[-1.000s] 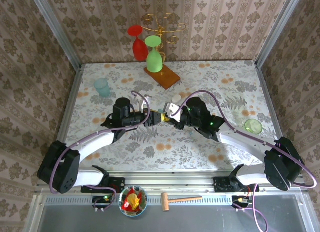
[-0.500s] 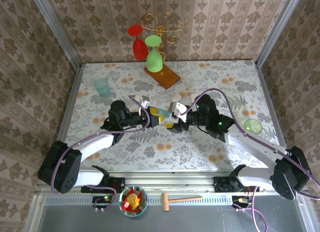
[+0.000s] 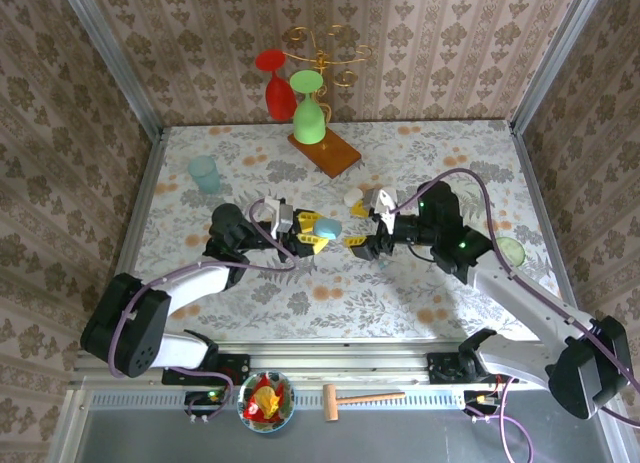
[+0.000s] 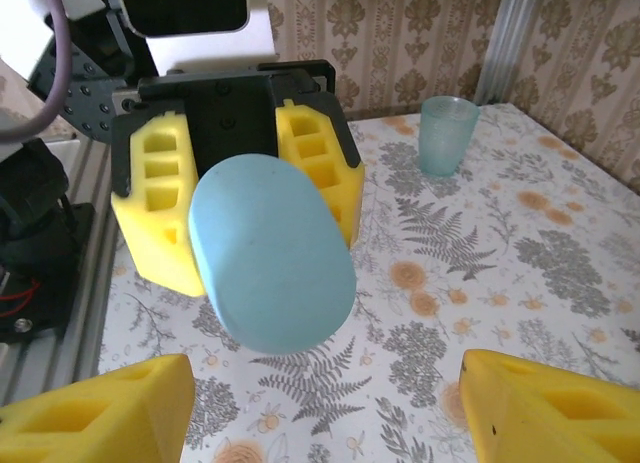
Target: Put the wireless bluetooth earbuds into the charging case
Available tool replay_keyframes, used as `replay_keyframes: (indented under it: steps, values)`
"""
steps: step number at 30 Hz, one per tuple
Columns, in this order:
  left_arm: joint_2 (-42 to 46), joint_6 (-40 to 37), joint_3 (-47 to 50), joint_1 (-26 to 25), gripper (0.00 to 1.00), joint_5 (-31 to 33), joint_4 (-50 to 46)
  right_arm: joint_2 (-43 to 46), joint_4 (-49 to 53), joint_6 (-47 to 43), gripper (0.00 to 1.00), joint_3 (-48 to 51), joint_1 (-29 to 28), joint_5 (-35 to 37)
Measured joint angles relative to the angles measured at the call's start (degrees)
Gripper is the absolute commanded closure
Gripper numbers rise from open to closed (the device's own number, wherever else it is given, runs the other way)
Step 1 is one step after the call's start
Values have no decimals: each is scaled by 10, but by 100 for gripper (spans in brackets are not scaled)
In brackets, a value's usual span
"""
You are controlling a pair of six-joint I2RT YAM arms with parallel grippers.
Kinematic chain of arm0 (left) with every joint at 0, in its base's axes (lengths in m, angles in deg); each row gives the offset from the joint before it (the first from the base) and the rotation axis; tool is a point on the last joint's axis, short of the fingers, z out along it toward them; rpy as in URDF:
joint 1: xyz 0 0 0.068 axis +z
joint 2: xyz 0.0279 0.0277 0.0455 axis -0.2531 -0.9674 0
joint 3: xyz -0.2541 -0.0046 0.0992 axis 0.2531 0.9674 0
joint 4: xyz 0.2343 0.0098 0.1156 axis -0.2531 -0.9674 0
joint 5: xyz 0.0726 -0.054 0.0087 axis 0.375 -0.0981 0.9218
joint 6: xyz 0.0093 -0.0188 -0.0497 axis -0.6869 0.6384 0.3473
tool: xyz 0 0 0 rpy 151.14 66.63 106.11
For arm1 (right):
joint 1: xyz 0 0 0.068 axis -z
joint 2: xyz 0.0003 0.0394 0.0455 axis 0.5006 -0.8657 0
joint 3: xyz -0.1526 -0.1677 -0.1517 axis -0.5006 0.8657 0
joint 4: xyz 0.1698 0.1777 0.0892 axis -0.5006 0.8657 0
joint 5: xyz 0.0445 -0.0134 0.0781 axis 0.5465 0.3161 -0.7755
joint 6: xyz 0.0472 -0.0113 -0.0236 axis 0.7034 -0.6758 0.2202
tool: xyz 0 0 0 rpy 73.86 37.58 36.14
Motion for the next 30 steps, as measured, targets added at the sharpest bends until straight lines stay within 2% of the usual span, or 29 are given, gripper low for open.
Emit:
replay_keyframes:
  steps: [4, 9, 16, 19, 22, 24, 26, 30]
  values:
    - [-3, -5, -10, -3, 68, -17, 14, -28, 1, 1, 29, -26, 0, -38]
    - [-5, -6, -18, -8, 68, -25, 21, -64, 1, -4, 37, -47, 0, -91]
    - [-8, -5, -21, -6, 67, -22, 22, -93, 9, -15, 66, -63, 0, -139]
    - [-9, -5, -21, -6, 61, -20, 22, -94, 10, -16, 69, -64, 3, -146]
    - [-9, 0, -21, -6, 45, -18, 22, -94, 10, -17, 73, -64, 3, -145]
    - [-9, 5, -22, -7, 37, -17, 22, -94, 10, -18, 77, -64, 3, -134]
    - [-9, 7, -22, -8, 35, -14, 18, -92, 11, -18, 79, -64, 3, -120]
    - [-11, 12, -27, -8, 37, -9, 5, -81, 26, -22, 79, -64, 0, -85]
